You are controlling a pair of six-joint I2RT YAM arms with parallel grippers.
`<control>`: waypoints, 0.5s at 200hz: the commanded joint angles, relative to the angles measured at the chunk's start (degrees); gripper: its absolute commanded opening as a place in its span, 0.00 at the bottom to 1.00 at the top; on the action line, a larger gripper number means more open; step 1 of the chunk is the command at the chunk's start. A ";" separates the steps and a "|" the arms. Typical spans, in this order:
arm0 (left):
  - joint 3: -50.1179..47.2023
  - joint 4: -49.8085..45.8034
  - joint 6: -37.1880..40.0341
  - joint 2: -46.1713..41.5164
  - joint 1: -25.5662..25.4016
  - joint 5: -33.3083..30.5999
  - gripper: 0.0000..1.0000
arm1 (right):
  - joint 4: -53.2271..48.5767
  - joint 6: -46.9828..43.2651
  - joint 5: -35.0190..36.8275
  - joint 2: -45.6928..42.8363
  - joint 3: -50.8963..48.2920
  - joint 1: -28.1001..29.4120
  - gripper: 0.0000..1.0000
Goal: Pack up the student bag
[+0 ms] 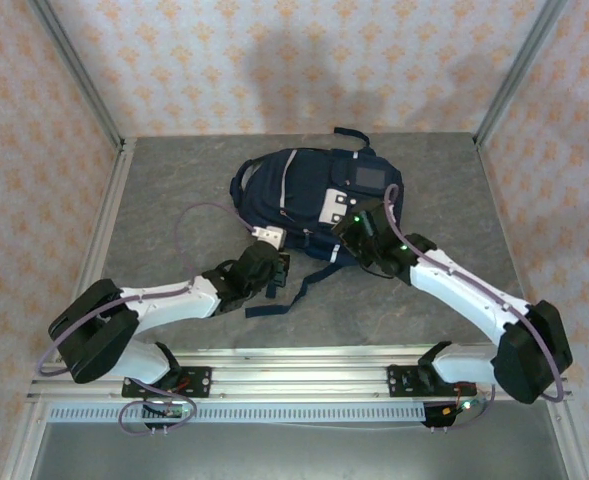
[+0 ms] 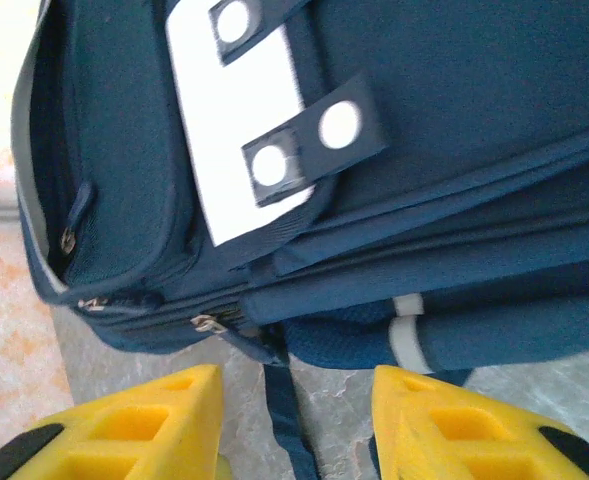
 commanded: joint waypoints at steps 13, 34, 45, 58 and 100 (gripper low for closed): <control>0.20 -3.16 5.29 4.39 4.19 1.48 0.42 | 4.03 -9.40 2.24 1.63 2.30 0.92 0.45; 0.60 -3.36 6.51 7.10 6.10 1.56 0.46 | 4.13 -10.97 2.61 1.58 1.76 0.85 0.47; 0.16 -2.83 6.86 7.66 6.98 1.30 0.50 | 3.88 -11.97 2.66 1.63 1.72 0.90 0.47; -0.05 -1.75 7.80 8.78 7.58 1.43 0.51 | 4.19 -12.79 2.23 1.84 1.41 0.92 0.47; 1.69 0.69 9.67 13.18 8.16 1.47 0.48 | 5.73 -14.44 -0.50 3.94 0.79 0.86 0.47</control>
